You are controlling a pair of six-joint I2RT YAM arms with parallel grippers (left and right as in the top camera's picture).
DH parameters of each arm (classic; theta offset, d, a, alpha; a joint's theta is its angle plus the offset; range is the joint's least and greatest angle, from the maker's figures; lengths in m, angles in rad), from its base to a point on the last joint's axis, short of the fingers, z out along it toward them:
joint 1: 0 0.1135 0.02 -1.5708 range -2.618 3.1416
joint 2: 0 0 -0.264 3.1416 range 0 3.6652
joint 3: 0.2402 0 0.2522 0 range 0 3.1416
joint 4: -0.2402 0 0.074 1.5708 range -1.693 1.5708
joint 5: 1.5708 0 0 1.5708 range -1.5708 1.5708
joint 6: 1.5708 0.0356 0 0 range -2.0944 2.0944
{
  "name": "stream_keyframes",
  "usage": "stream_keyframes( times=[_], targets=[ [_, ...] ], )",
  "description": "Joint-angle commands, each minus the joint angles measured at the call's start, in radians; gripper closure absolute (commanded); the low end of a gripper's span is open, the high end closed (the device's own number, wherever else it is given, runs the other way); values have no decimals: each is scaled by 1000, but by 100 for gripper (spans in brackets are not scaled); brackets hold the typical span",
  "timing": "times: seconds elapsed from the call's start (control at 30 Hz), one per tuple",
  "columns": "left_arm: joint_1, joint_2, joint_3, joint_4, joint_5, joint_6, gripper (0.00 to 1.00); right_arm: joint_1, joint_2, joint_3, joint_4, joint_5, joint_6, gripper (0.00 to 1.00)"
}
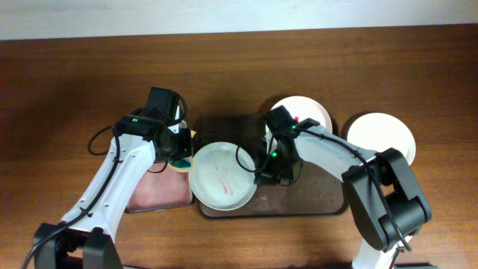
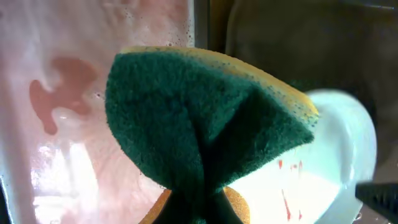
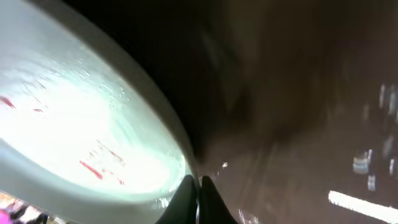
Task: Clean dirty plates on tray and stack at the side
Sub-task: 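Grip the rim of the pale green plate with the right gripper, then scrub the pale green plate with the sponge in the left gripper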
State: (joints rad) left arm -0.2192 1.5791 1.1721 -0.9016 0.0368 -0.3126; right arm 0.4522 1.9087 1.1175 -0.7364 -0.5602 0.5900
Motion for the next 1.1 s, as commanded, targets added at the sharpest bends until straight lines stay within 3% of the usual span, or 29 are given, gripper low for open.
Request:
stream_keyframes(
  times=[0.0, 0.17, 0.3, 0.37, 0.43, 0.7, 1.07],
  targets=[
    [6, -3, -3, -1, -3, 15, 100, 8, 9, -3, -39, -5, -5, 96],
    [6, -3, -4, -1, -3, 15, 100, 6, -14, -1, -95, 65, 3, 96],
    [6, -3, -6, -1, -3, 15, 100, 6, -137, -1, -83, 207, 13, 96],
    [6, -3, -6, -1, -3, 15, 100, 6, -163, -1, -41, 215, -43, 63],
    [6, -3, -6, -1, -3, 15, 100, 6, -161, -1, 4, 217, -143, 57],
    [6, -3, -6, -1, -2, 15, 100, 7, -135, -2, 171, 333, -423, 51],
    [6, -3, -6, -1, -2, 15, 100, 30, -64, -3, 247, 299, -422, 53]
  ],
)
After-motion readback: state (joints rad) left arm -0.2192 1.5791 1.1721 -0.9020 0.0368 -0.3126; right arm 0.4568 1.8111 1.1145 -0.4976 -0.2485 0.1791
